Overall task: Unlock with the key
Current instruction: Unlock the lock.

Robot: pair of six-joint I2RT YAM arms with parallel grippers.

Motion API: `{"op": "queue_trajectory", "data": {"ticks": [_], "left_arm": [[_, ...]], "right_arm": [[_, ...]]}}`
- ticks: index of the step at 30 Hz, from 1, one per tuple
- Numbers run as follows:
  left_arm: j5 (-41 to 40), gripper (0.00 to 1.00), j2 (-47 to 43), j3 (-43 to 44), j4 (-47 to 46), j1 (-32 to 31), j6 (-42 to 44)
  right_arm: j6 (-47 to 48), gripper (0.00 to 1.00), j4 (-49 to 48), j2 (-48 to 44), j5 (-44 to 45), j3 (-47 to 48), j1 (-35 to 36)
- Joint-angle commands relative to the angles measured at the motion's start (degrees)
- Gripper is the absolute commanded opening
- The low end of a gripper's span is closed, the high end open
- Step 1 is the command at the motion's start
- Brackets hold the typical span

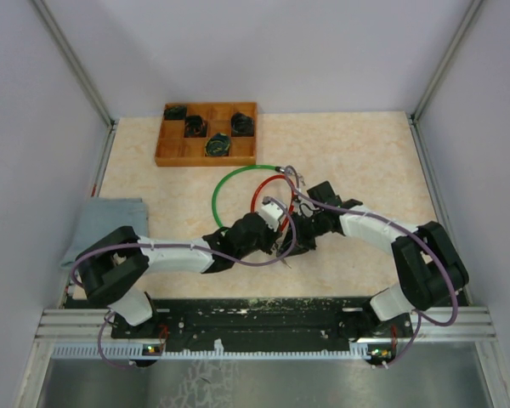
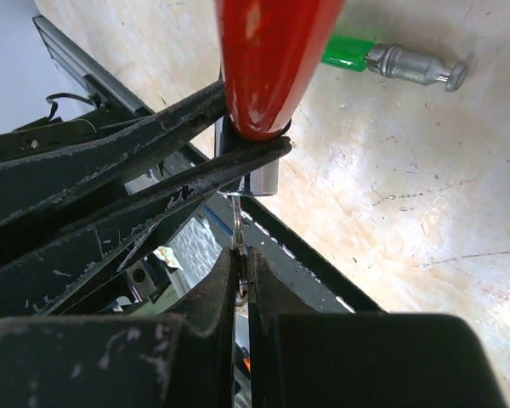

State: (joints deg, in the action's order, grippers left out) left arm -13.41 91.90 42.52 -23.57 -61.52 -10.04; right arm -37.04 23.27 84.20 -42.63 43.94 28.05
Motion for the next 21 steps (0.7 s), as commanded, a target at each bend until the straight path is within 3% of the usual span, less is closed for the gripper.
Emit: {"op": "queue_trajectory", "data": {"ticks": [1, 12, 21], "left_arm": [[3.2, 0.0, -2.2, 2.0, -1.0, -1.8, -0.2], [2.6, 0.0, -2.5, 2.8, 0.5, -2.7, 1.7], [2.2, 0.0, -2.5, 5.2, 3.5, -2.7, -10.2]], "right_arm": [[1.3, 0.0, -3.1, 0.4, 2.1, 4.8, -1.2], [4.9, 0.0, -0.3, 1.6, 3.5, 8.0, -2.6], [-2.4, 0.0, -11.0, -1.2, 6.1, 2.6, -2.6]]}}
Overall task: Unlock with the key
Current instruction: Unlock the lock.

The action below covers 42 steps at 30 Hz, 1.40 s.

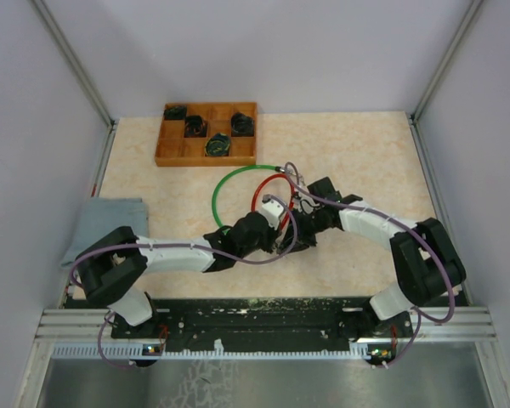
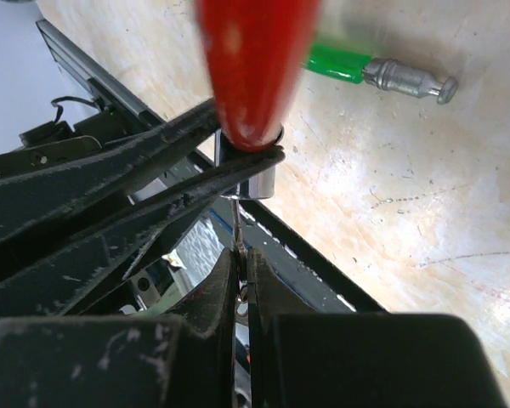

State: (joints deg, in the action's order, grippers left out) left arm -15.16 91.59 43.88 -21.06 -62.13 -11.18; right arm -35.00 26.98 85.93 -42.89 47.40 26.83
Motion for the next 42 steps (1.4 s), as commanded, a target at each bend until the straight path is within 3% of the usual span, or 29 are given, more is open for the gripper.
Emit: {"op": "queue_trajectory", "data": {"ticks": [1, 9, 15, 21, 27, 31, 35, 42], "left_arm": [[4.0, 0.0, -2.1, 4.2, 1.4, -2.1, -10.7], [-1.3, 0.0, -0.2, 9.3, 10.0, -2.9, -22.0], [-3.1, 0.0, 1.2, 12.9, 15.2, -3.2, -24.0], [-0.3, 0.0, 2.7, 16.3, 19.3, -3.3, -26.9], [2.5, 0.0, 1.0, 15.8, 18.8, -3.4, -24.6], [5.5, 0.0, -1.0, 15.8, 20.9, -3.3, -22.8], [6.1, 0.0, -2.2, 16.2, 22.5, -3.3, -20.5], [7.7, 0.0, -1.4, 18.0, 24.6, -3.3, -16.5]], "right_arm": [[-5.7, 0.0, -16.8, -3.5, 6.5, -1.7, -1.3], [-7.4, 0.0, -20.3, -4.7, 11.2, -3.7, 1.9], [-5.1, 0.0, -19.6, -7.2, 16.6, -3.5, 2.7], [-2.8, 0.0, -26.4, -8.2, 15.5, -5.8, 4.6], [0.4, 0.0, -25.2, -9.9, 18.2, -5.1, 4.5], [8.4, 0.0, -19.9, -9.8, 20.9, -2.3, 4.3], [13.9, 0.0, -18.0, -9.2, 16.9, -0.8, 4.3], [12.5, 0.0, -18.4, -10.8, 17.5, 0.1, 4.3]]}}
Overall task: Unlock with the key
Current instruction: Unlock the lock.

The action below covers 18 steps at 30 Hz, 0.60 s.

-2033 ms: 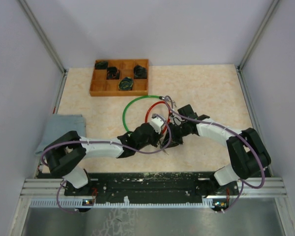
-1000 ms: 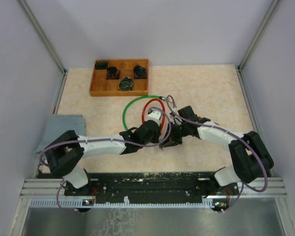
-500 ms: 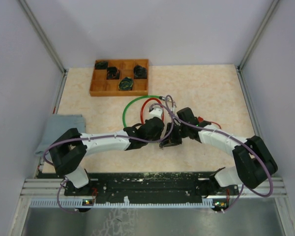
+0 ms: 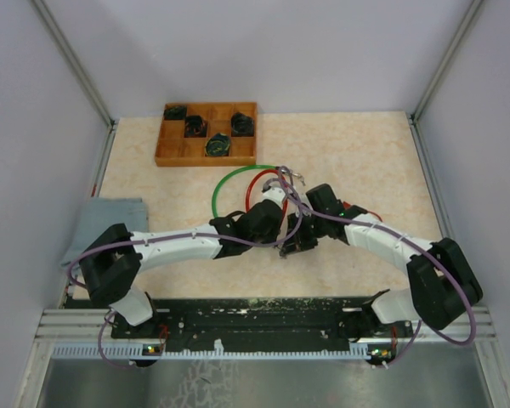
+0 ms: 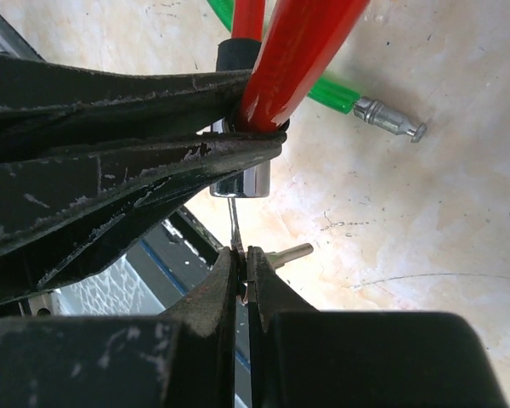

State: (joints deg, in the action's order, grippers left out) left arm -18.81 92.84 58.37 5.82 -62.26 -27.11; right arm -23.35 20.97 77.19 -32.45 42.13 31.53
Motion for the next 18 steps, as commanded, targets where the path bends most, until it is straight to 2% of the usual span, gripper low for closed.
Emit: {"op": "queue_trajectory", "data": {"ticks": [1, 6, 18], "left_arm": [[11.2, 0.0, -2.7, 3.5, -2.1, -3.2, -0.7], [8.9, 0.0, -1.1, 4.2, 0.4, -3.4, -1.0], [13.9, 0.0, -2.2, 3.7, -2.1, -3.4, -12.6]], "right_arm": [[-0.3, 0.0, -11.7, -1.8, 7.4, 5.9, -0.4], [-4.6, 0.0, -7.5, -0.9, 10.0, 9.0, -0.4], [-11.4, 0.0, -24.7, 1.0, 8.0, 1.2, -0.1]]}}
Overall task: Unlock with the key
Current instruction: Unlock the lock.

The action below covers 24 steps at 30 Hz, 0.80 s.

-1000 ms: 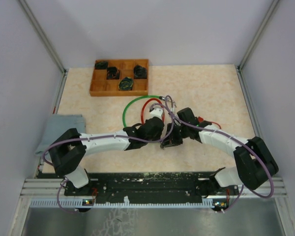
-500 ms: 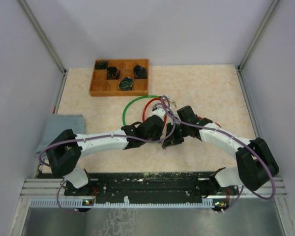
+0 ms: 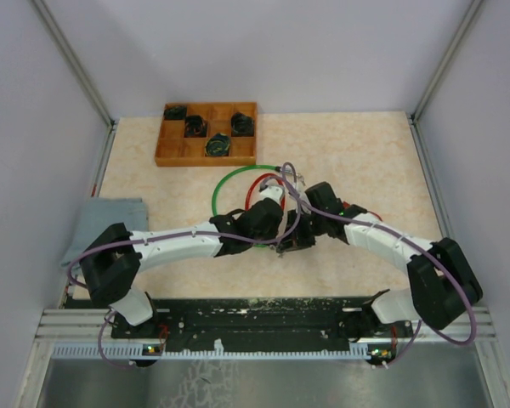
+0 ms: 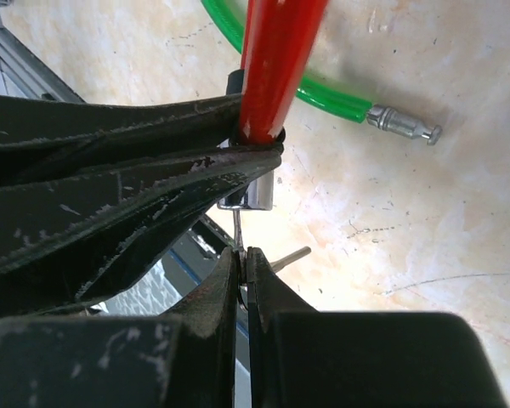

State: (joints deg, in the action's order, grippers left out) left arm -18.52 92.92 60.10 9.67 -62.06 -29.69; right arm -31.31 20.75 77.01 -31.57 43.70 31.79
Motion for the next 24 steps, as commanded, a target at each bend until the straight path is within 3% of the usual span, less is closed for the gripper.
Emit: {"op": "queue_trajectory", "data": {"ticks": [1, 8, 15, 18, 24], "left_arm": [[13.0, 0.0, -2.4, 1.8, -5.9, -3.6, -11.7], [8.7, 0.0, -2.0, 3.0, -4.4, -3.5, -19.7], [13.3, 0.0, -1.4, 3.5, -6.6, -3.6, -19.2], [11.9, 0.0, -3.0, 2.7, -6.6, -3.6, -19.0], [7.5, 0.0, -2.9, 2.9, -6.2, -3.2, -17.9]], "right_arm": [[-4.2, 0.0, -26.2, 1.2, 6.8, -1.1, -0.1], [-6.0, 0.0, -29.8, 0.1, 9.9, -4.2, 2.4], [-4.7, 0.0, -30.4, -0.4, 14.3, -4.3, 2.4], [-4.4, 0.0, -27.7, 1.6, 15.8, -3.2, 2.4], [-6.0, 0.0, -31.3, 0.0, 11.6, -4.5, 2.4]]}}
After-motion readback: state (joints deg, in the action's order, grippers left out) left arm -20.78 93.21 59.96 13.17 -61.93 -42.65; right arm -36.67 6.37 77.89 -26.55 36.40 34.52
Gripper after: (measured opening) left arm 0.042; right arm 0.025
